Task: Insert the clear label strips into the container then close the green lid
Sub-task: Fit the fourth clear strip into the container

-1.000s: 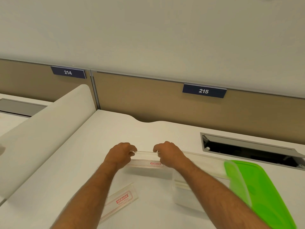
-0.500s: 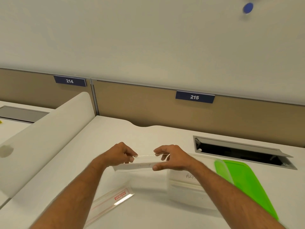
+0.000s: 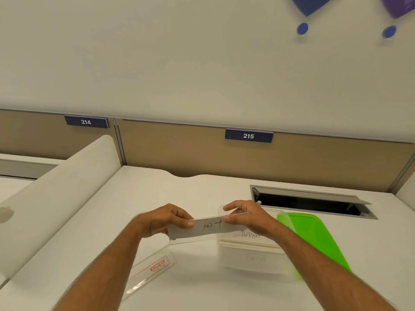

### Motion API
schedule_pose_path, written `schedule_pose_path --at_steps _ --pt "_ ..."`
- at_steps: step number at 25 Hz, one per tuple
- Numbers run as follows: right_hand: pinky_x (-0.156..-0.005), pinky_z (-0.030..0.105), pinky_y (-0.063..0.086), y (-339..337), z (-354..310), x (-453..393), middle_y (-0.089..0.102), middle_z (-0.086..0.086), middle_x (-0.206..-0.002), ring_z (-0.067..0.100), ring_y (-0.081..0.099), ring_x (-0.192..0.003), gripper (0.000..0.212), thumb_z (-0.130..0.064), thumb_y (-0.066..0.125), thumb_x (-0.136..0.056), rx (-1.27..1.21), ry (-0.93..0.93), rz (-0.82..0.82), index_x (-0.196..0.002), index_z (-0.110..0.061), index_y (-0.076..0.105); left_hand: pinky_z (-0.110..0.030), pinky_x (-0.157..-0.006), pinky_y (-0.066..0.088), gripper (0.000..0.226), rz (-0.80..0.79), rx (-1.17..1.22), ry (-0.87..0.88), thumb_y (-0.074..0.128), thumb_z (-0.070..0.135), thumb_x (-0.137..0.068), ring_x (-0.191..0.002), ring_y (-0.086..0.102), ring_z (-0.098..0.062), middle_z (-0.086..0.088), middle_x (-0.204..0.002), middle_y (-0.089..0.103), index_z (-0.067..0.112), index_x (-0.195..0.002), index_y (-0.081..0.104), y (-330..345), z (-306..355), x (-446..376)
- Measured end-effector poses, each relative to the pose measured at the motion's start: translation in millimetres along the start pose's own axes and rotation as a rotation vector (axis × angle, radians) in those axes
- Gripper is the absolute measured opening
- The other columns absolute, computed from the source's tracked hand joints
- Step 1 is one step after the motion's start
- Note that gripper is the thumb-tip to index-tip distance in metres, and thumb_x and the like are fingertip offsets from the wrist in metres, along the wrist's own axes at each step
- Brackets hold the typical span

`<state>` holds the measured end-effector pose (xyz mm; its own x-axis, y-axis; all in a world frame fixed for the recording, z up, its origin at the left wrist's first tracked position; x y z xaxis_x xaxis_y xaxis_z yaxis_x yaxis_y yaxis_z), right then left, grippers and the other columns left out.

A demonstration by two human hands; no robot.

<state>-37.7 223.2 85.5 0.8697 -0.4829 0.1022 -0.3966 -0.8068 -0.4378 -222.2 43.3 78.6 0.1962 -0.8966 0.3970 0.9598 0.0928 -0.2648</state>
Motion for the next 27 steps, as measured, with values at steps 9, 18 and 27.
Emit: schedule_pose_path --at_steps 9,18,27 --pt "-0.056 0.029 0.047 -13.0 9.9 35.2 0.07 0.008 -0.089 0.017 0.062 -0.07 0.048 -0.049 0.075 -0.069 -0.124 0.047 0.015 -0.109 -0.023 0.069 -0.033 -0.075 0.059 0.09 0.216 0.376 0.112 0.096 0.022 -0.055 -0.1 0.067 -0.029 -0.018 -0.123 0.06 0.017 -0.134 0.054 17.9 1.8 -2.1" --pt "-0.072 0.034 0.056 2.5 18.7 53.7 0.071 0.008 -0.102 0.022 0.067 -0.095 0.051 -0.025 0.079 -0.062 -0.206 0.208 -0.149 -0.111 -0.018 0.07 -0.036 -0.08 0.06 0.092 0.44 0.74 0.265 0.09 0.015 -0.065 -0.098 0.073 -0.027 -0.016 -0.118 0.066 0.013 -0.141 0.037 67.3 35.4 -14.8" --pt "-0.099 0.051 0.052 17.4 21.2 61.9 0.065 0.015 -0.123 0.027 0.068 -0.11 0.079 -0.006 0.085 -0.063 -0.448 0.14 -0.026 -0.13 -0.016 0.045 -0.034 -0.09 0.059 0.063 0.353 0.175 0.245 0.092 0.03 -0.064 -0.106 0.066 -0.022 0.004 -0.115 0.066 0.023 -0.119 0.062 122.5 61.3 -20.2"
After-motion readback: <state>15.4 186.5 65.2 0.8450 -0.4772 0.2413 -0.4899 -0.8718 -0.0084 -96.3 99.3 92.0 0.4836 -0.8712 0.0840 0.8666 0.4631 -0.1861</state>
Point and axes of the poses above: each hand's wrist, its own x-axis away from the middle knuckle, its own y-axis out of the palm, z = x × y, the point moved 5 cm from there along -x, towards the middle knuckle
